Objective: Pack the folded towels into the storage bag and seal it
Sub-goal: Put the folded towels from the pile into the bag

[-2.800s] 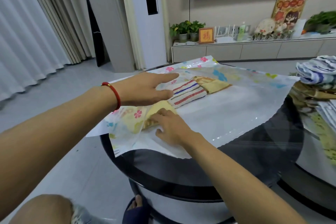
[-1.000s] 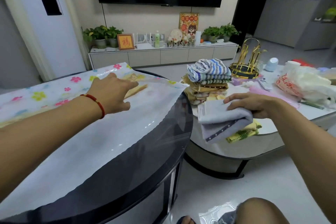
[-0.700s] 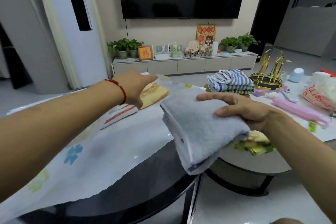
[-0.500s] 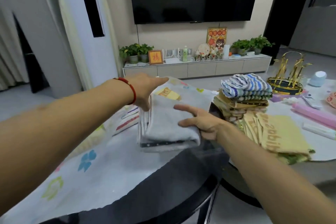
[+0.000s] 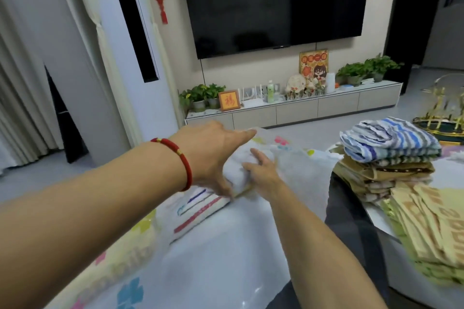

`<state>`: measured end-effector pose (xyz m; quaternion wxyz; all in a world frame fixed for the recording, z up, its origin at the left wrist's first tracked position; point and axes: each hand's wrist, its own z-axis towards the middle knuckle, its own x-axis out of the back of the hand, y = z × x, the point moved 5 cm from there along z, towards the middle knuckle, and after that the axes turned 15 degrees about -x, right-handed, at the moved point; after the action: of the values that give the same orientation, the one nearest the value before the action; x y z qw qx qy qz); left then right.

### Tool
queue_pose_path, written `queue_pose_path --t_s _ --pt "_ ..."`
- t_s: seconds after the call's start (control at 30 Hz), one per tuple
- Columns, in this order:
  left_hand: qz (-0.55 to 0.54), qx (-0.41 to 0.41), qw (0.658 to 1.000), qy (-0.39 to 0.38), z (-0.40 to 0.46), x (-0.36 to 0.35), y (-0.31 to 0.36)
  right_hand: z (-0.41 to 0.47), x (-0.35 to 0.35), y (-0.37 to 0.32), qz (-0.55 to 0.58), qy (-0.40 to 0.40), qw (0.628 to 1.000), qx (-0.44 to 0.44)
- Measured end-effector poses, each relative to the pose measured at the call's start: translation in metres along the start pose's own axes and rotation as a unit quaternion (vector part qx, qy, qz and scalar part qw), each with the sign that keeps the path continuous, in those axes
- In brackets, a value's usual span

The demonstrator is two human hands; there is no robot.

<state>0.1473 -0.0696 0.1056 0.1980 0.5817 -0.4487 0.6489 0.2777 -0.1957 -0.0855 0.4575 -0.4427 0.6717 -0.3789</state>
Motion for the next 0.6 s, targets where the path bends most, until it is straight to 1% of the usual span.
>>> queue_pose_path --t_s 0.03,0.1,0.17,0.23,0.3,0.33,0.37,0.4,0.43,0.5,0.53,0.6 --pt "-0.006 -0.002 1.0 0.002 0.001 0.0 0.0 0.004 -0.002 0.011 0.012 0.013 1.0 -0.018" --pt "-0.009 -0.011 1.0 0.002 0.001 -0.002 0.001 0.01 -0.006 0.024 0.009 0.008 0.999 -0.032" --pt "-0.021 -0.016 1.0 0.003 0.001 -0.004 0.001 0.015 -0.008 0.02 0.019 0.008 1.0 -0.001" --pt "-0.034 -0.013 0.999 0.005 0.004 -0.004 -0.002 0.019 -0.015 0.004 0.086 -0.023 0.995 0.044" --pt "-0.036 -0.008 0.999 0.004 0.006 -0.005 -0.007 0.022 -0.027 -0.006 0.194 -0.084 0.976 0.046" --pt "-0.033 -0.005 0.999 0.002 0.007 -0.005 -0.008 0.023 -0.031 -0.006 0.222 -0.099 0.969 0.04" --pt "-0.029 -0.003 1.0 0.002 0.007 -0.005 -0.009 0.022 -0.032 -0.002 0.206 -0.089 0.974 0.03" --pt "-0.023 -0.002 1.0 0.002 0.007 -0.005 -0.009 0.021 -0.029 0.005 0.161 -0.065 0.985 0.018" --pt "-0.016 -0.003 1.0 0.0 0.007 -0.006 -0.008 0.023 -0.024 0.014 0.094 -0.036 0.995 0.006" --pt "-0.002 -0.003 1.0 -0.008 0.008 -0.008 -0.006 0.028 -0.015 0.03 -0.027 -0.003 0.999 -0.022" --pt "0.001 -0.003 1.0 -0.011 0.009 -0.01 -0.005 0.03 -0.011 0.033 -0.054 0.005 0.998 -0.034" --pt "-0.005 0.002 1.0 -0.012 0.011 -0.012 -0.006 0.031 -0.007 0.029 -0.057 0.02 0.997 -0.045"
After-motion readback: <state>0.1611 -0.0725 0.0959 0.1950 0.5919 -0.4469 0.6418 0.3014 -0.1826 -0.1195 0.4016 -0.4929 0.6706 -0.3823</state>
